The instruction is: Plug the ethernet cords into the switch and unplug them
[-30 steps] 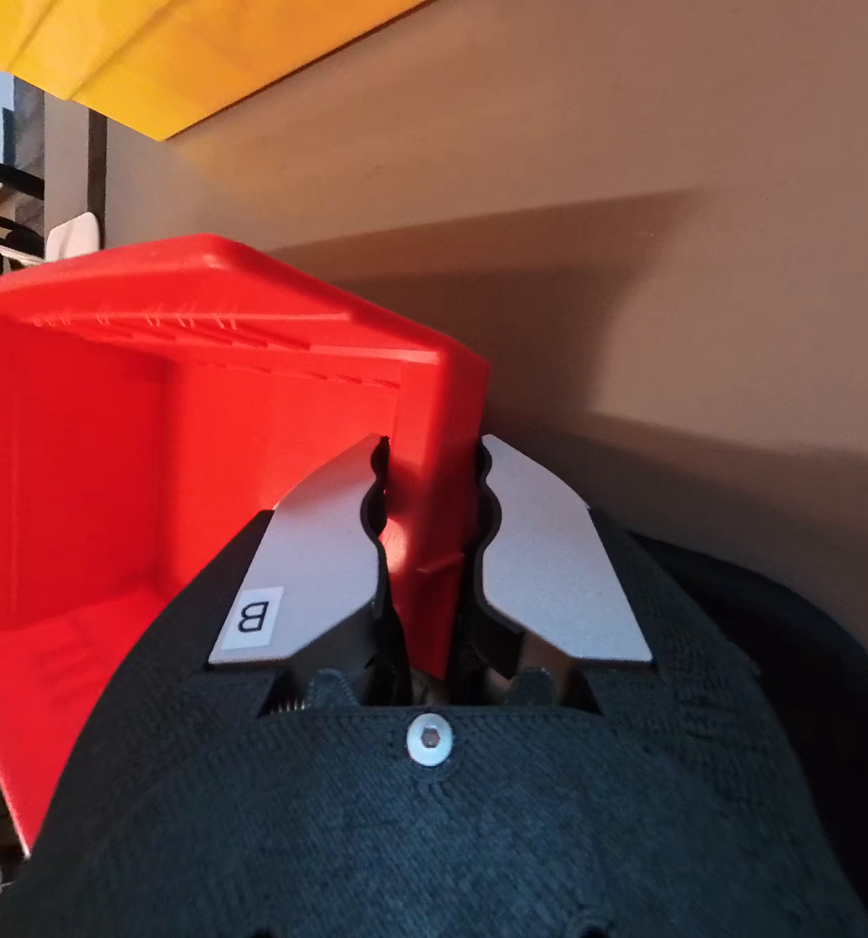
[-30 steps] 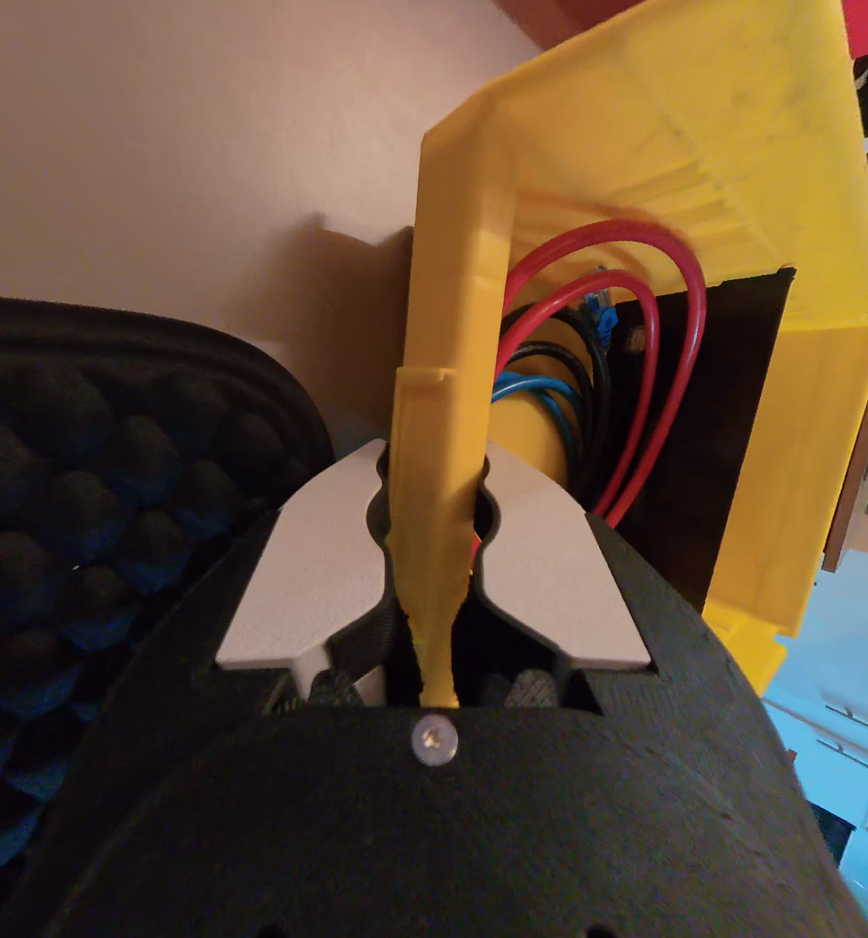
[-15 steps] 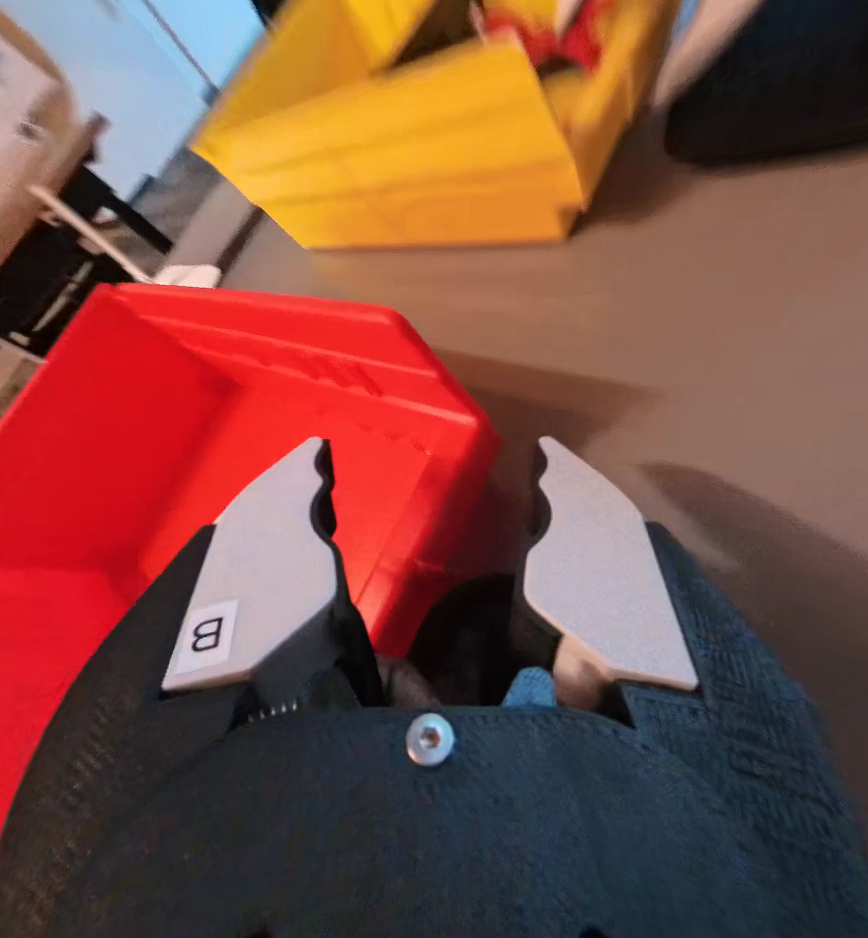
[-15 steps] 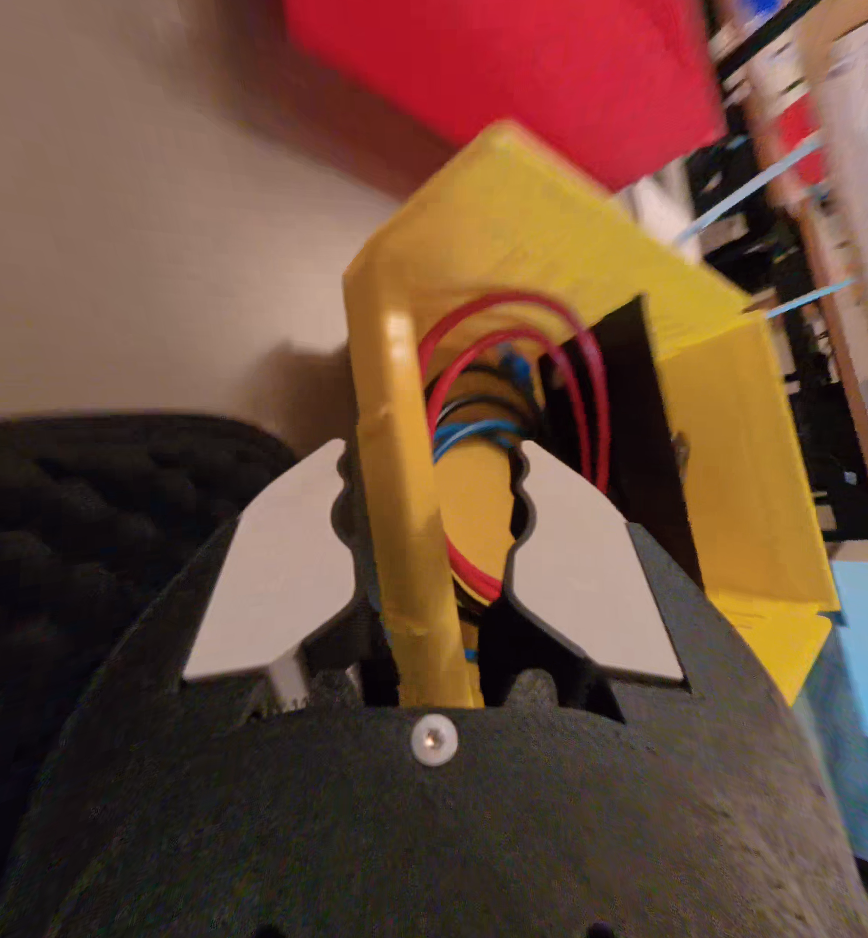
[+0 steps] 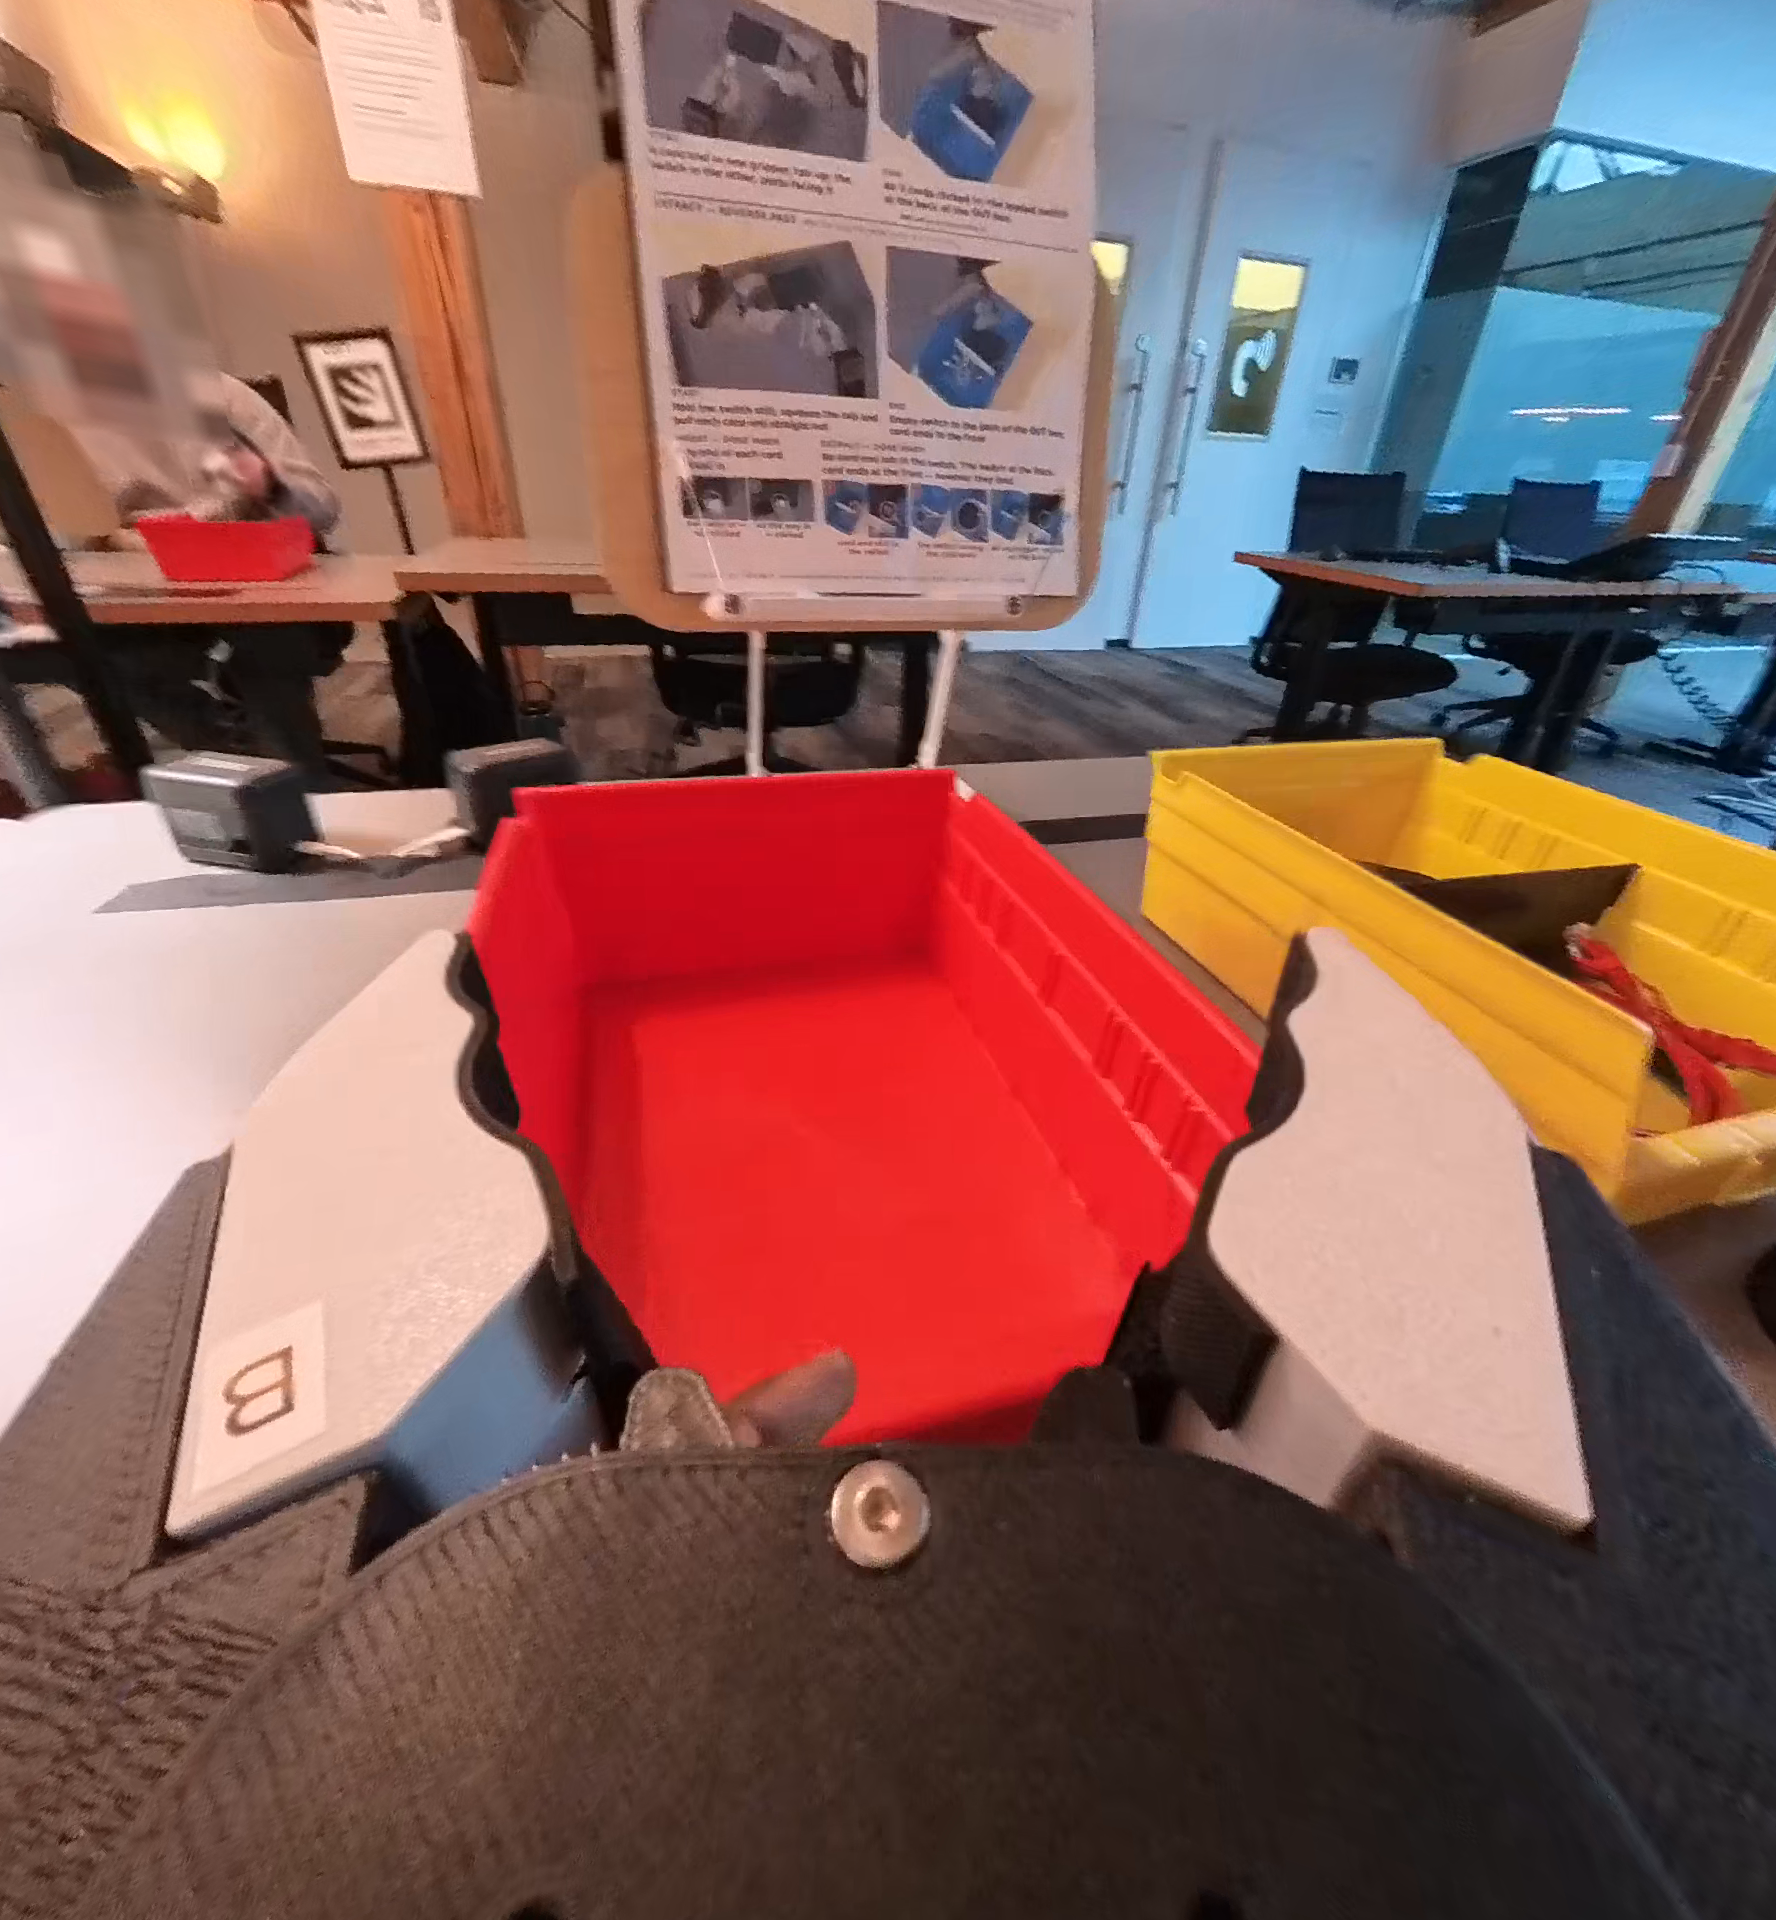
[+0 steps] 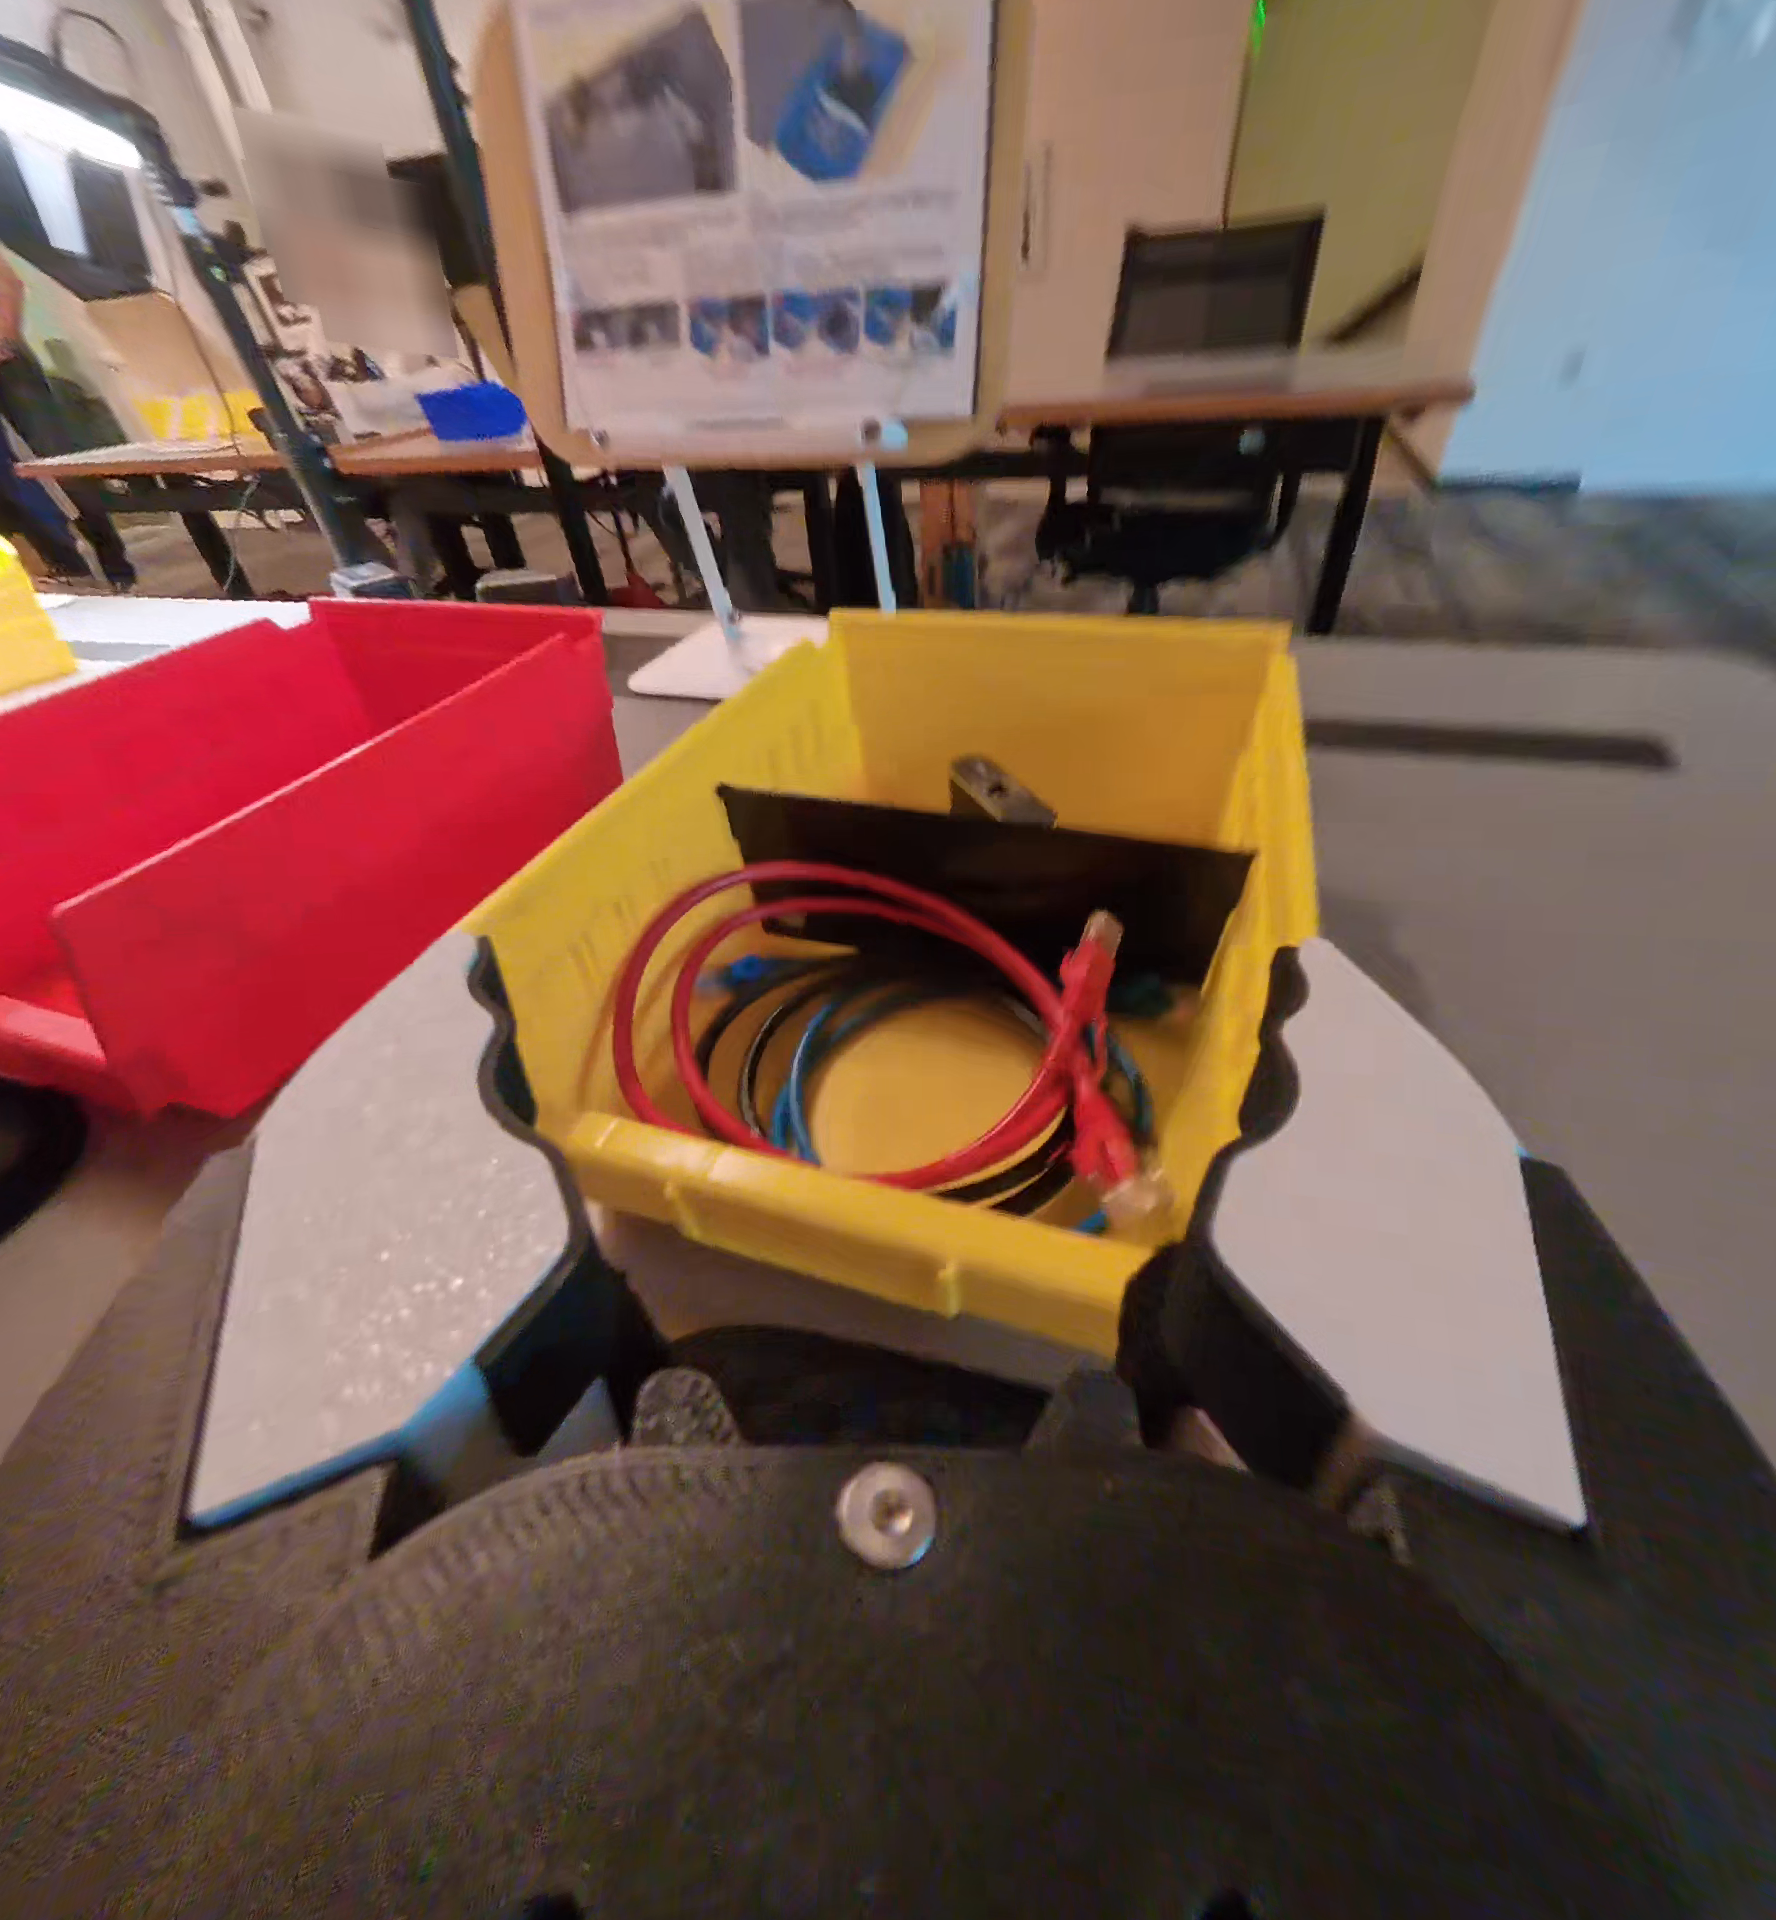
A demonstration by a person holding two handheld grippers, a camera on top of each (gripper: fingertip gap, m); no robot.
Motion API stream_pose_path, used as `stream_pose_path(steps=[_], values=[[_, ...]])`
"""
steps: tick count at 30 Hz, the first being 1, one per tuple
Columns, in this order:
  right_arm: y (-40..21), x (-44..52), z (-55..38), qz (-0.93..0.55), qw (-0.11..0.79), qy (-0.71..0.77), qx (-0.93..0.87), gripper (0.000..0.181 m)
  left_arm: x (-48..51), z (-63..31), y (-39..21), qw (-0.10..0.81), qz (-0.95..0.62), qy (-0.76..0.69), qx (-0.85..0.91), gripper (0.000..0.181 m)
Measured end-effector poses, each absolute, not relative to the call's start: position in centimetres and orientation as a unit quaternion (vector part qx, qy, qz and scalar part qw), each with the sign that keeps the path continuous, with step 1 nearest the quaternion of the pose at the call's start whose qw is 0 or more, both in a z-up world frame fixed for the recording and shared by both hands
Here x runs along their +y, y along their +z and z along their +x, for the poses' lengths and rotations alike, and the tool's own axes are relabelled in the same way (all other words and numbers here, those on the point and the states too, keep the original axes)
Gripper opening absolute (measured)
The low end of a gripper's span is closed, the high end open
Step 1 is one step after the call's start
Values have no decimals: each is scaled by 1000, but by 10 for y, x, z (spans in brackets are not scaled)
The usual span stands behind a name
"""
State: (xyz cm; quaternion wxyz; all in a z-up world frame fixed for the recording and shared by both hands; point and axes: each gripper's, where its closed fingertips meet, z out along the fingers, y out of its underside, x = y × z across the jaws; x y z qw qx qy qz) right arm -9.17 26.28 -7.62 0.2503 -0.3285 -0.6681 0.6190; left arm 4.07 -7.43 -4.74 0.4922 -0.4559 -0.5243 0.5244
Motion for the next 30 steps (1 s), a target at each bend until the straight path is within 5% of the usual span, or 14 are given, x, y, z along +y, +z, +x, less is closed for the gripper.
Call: stream_pose_path(steps=[4, 12, 30], values=[[-108, 248, -86, -379, 179, 582, -697, 132, -51, 26, -73, 477, -497, 472, -550, 137], [-134, 239, -87, -358, 236, 511, -745, 129, -36, 20, -87, 460, -526, 458, -550, 136], [-59, 195, -167, -300, 307, 490, -759, 127, -64, -52, -22, 460, -557, 452, -523, 134]])
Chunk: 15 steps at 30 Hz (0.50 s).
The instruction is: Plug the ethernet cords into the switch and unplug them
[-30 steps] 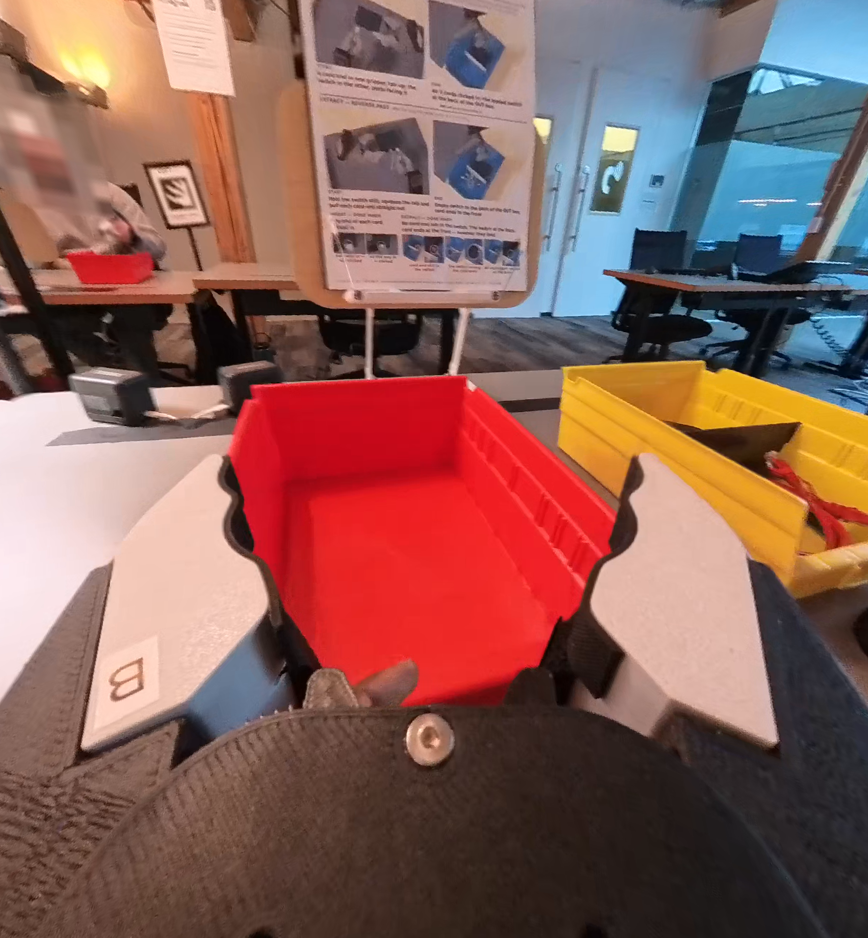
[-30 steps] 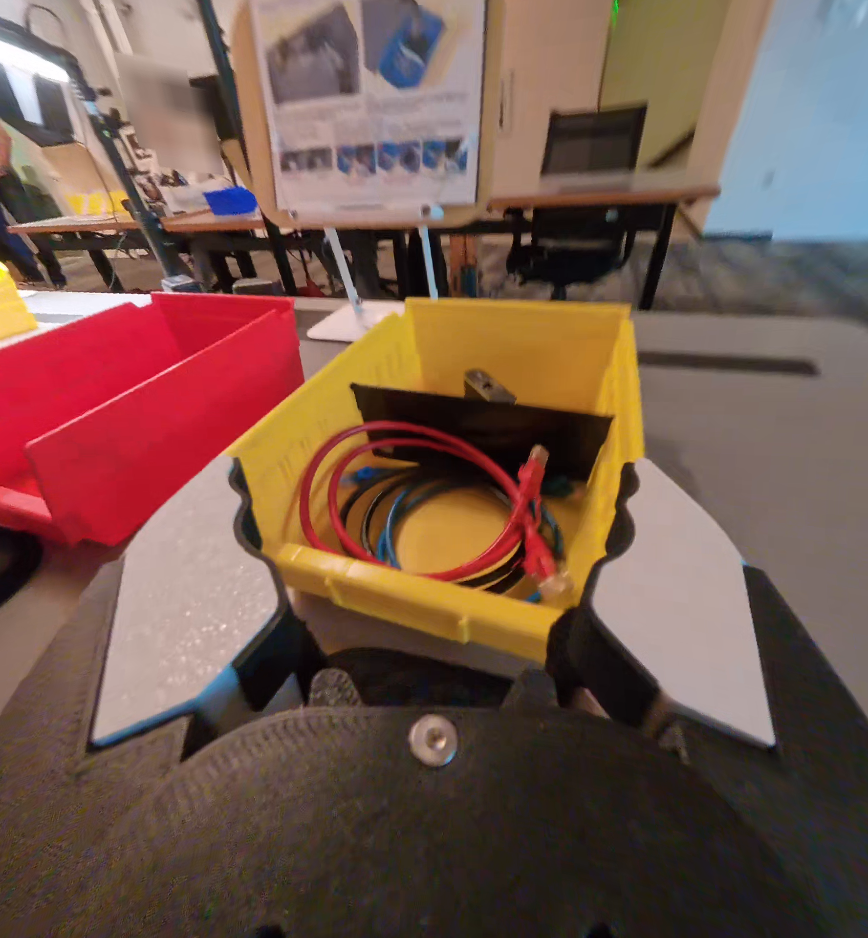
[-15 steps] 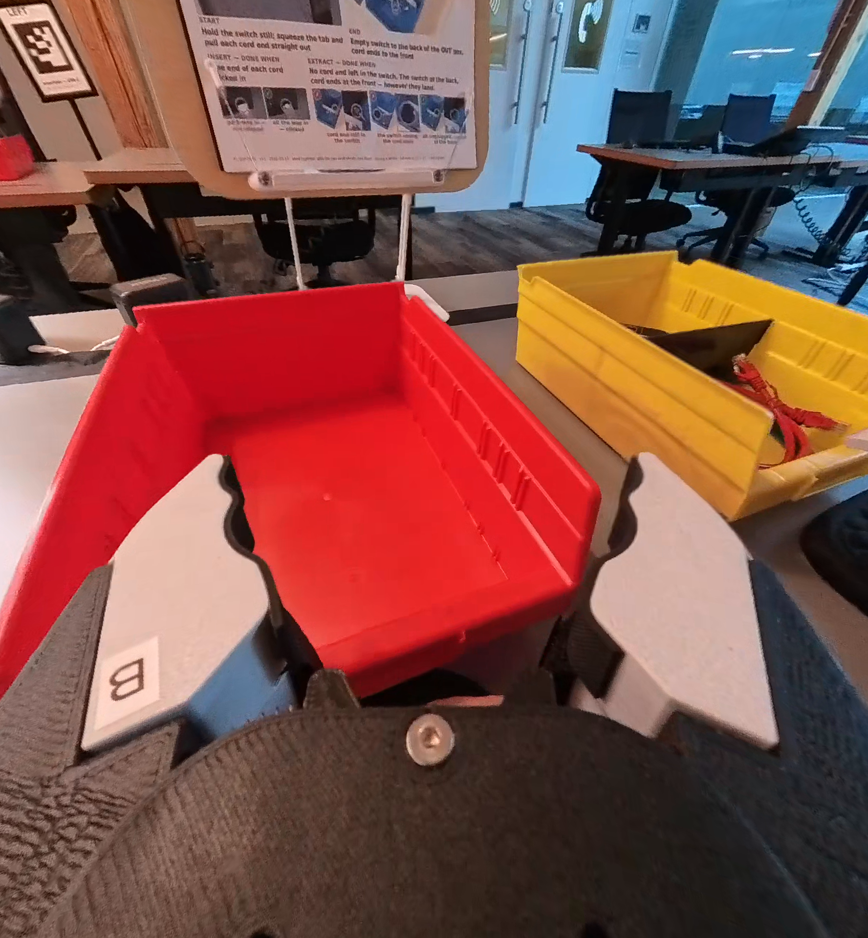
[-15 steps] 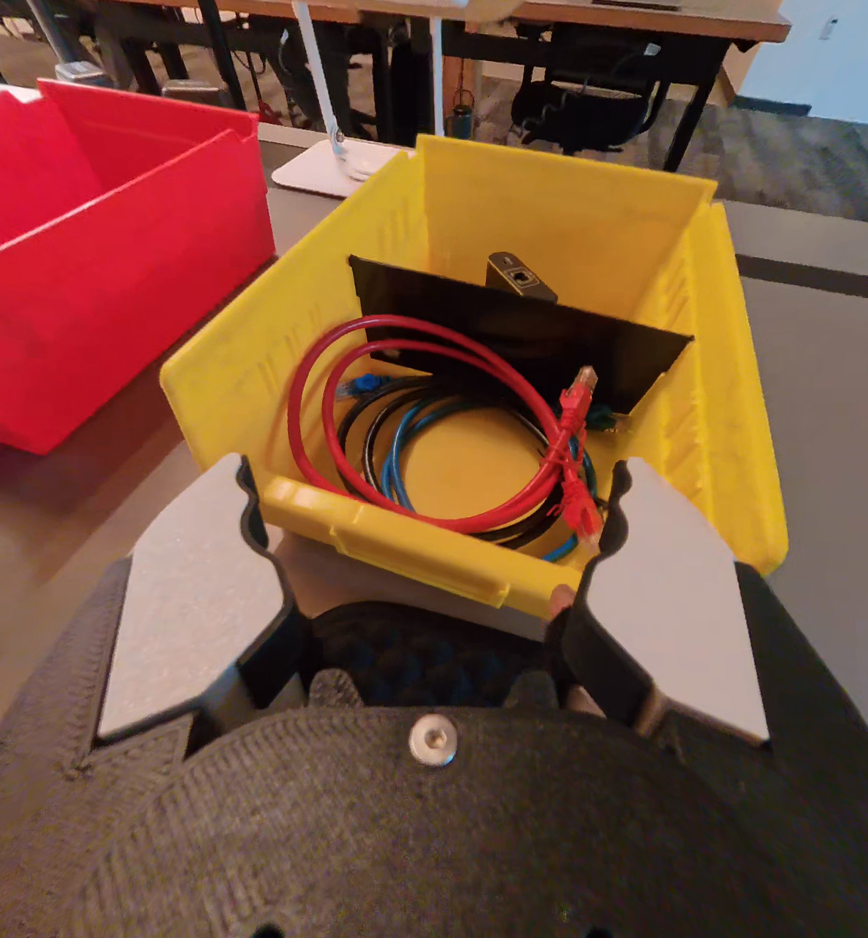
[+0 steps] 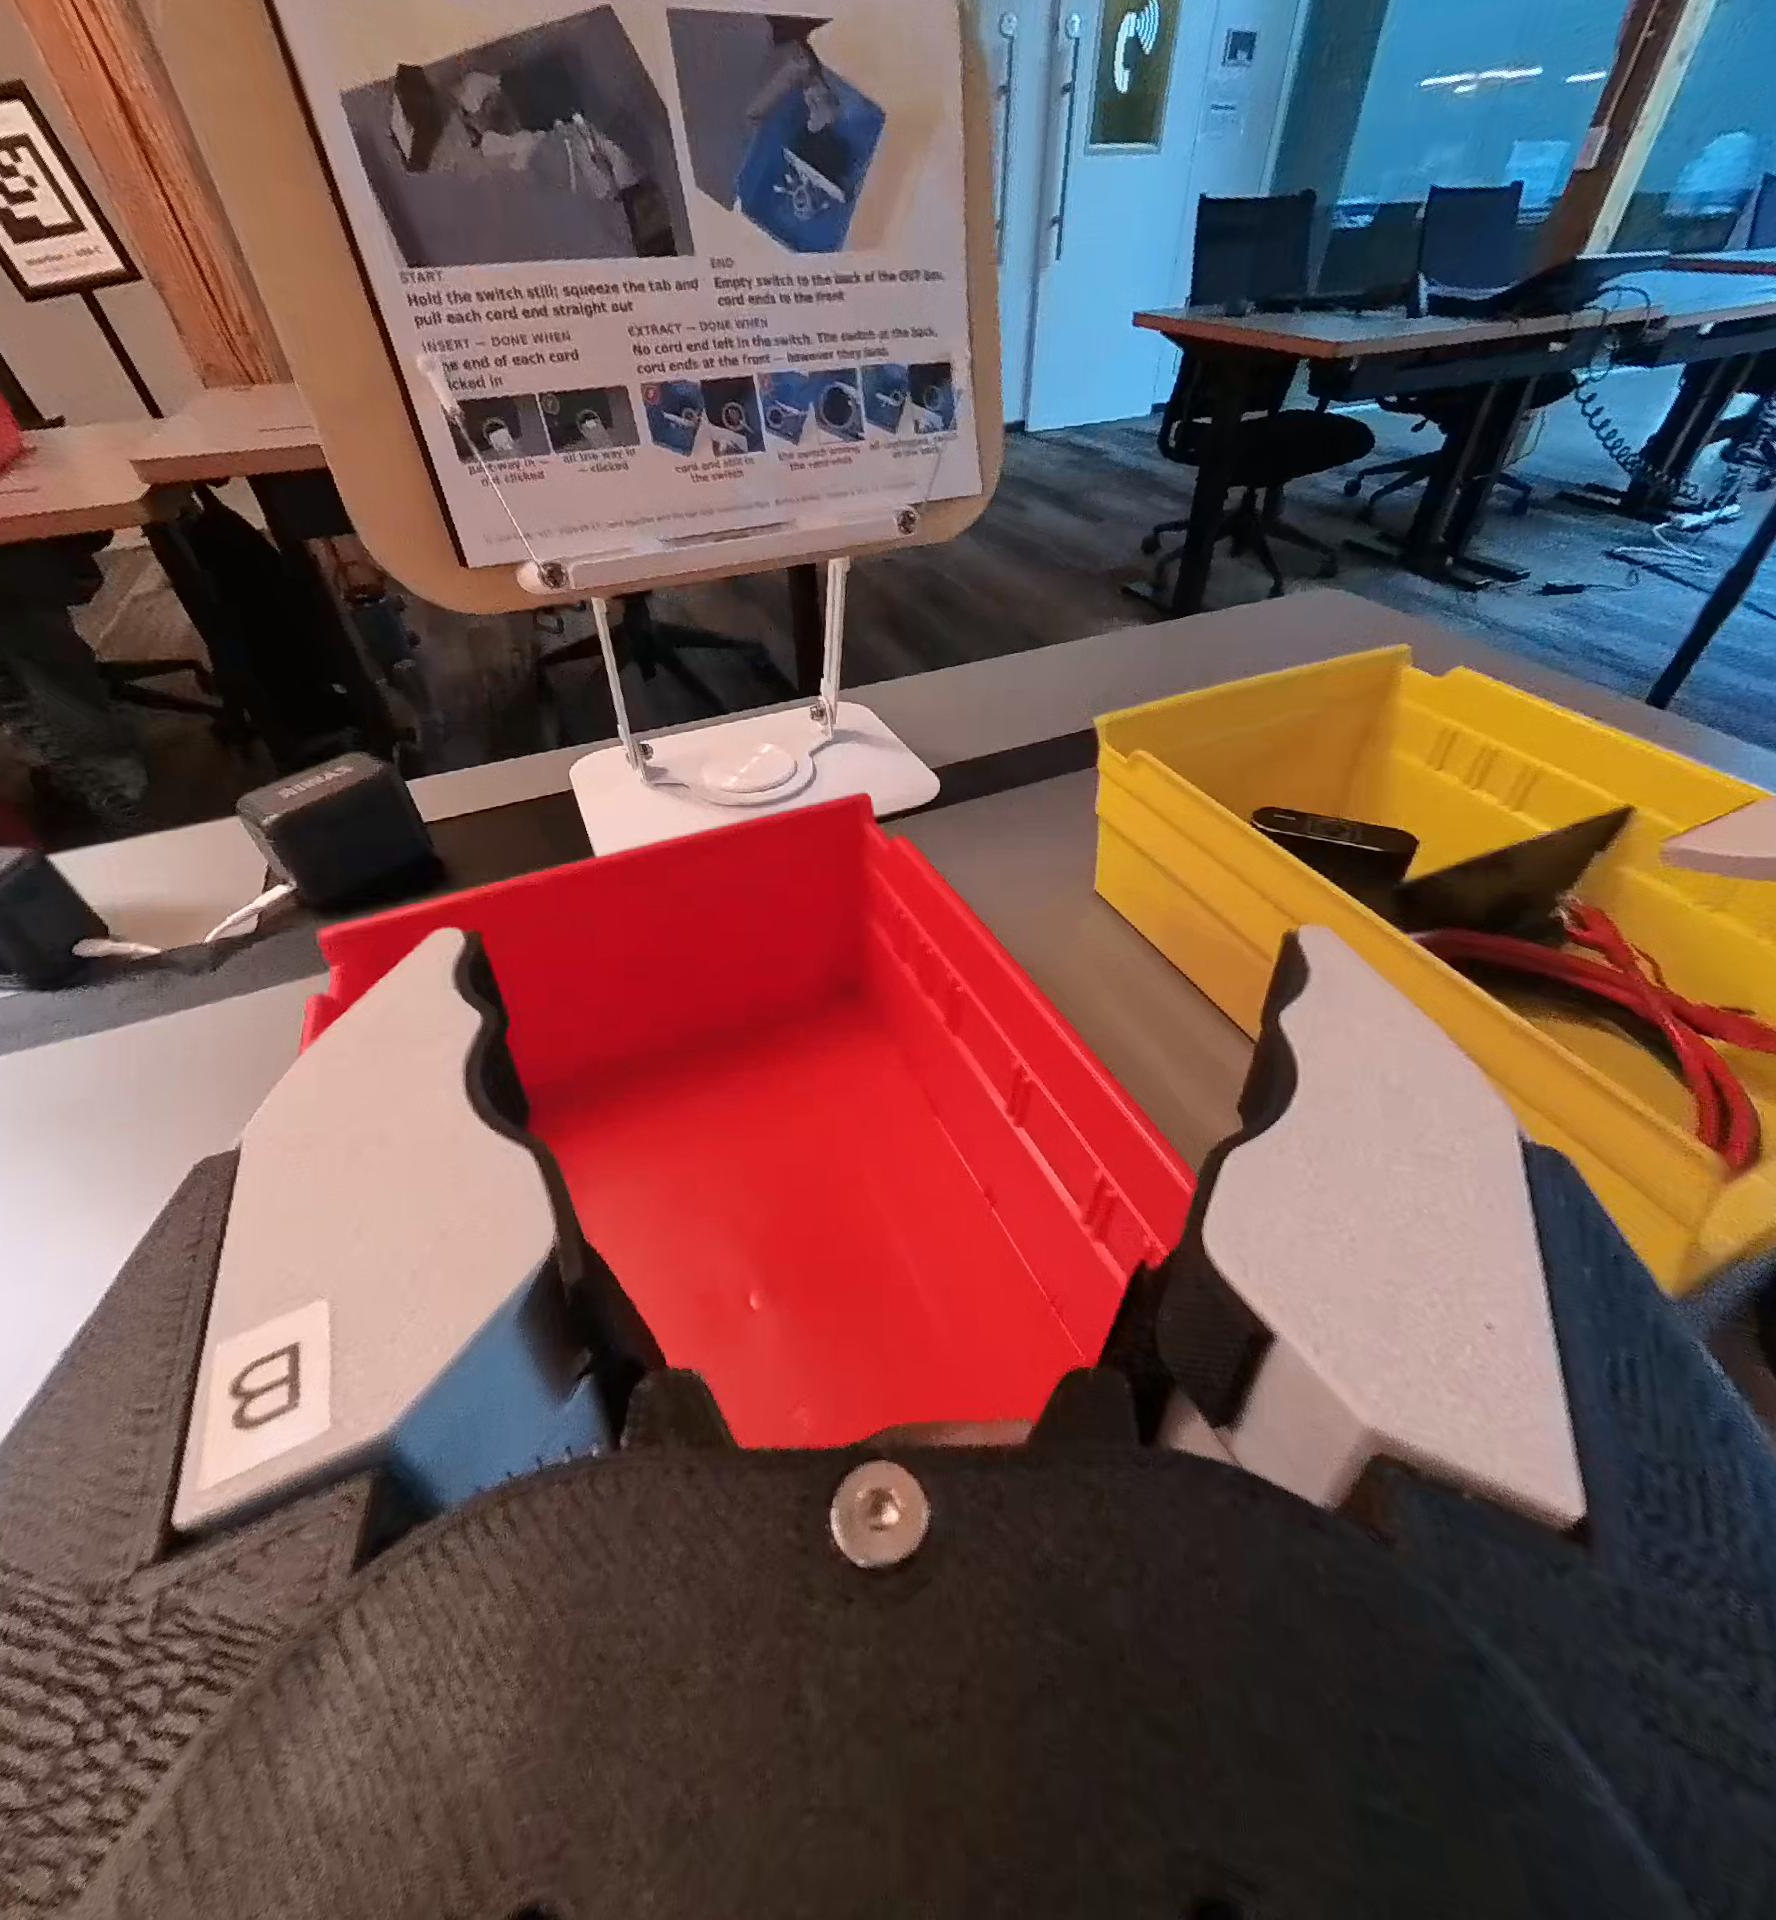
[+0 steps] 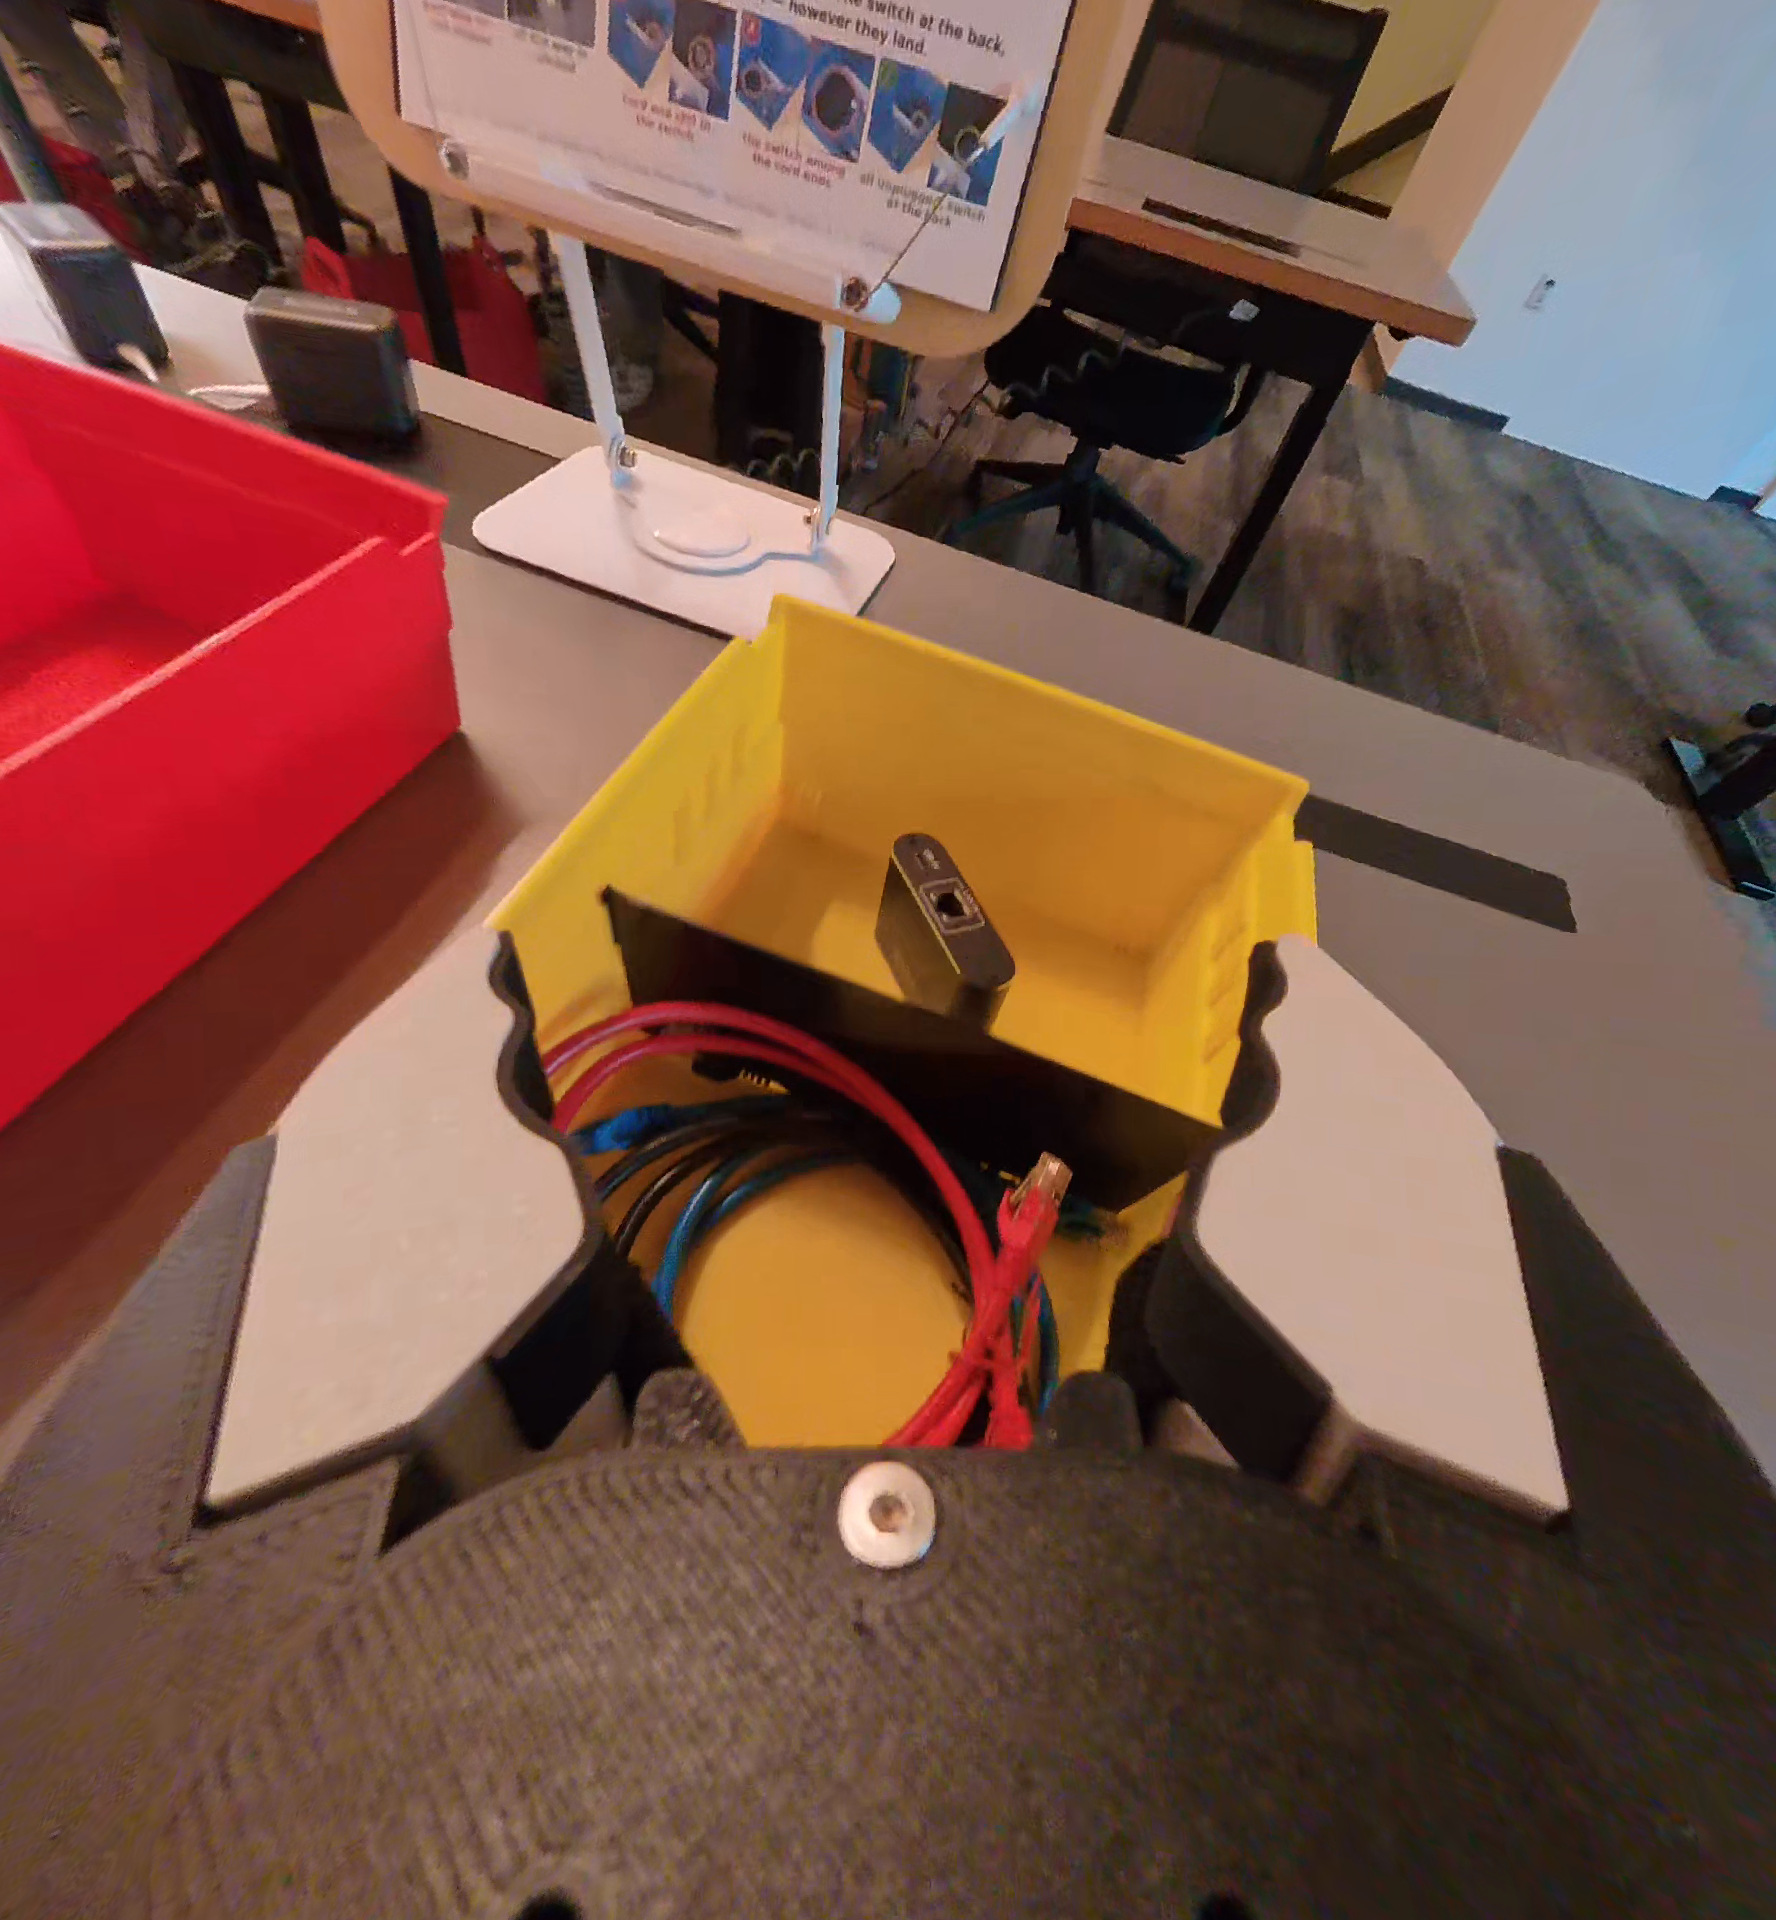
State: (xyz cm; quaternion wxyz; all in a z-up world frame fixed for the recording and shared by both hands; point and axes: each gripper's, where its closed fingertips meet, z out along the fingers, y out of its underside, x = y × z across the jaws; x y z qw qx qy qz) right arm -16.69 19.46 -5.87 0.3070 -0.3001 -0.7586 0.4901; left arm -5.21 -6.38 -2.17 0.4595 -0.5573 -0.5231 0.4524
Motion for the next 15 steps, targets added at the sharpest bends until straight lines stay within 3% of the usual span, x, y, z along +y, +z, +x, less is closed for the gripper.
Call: stream_pose_path(steps=[15], values=[[-78, 182, -217, -339, 312, 461, -759, 130, -98, -105, -53, 433, -525, 444, -583, 132]])
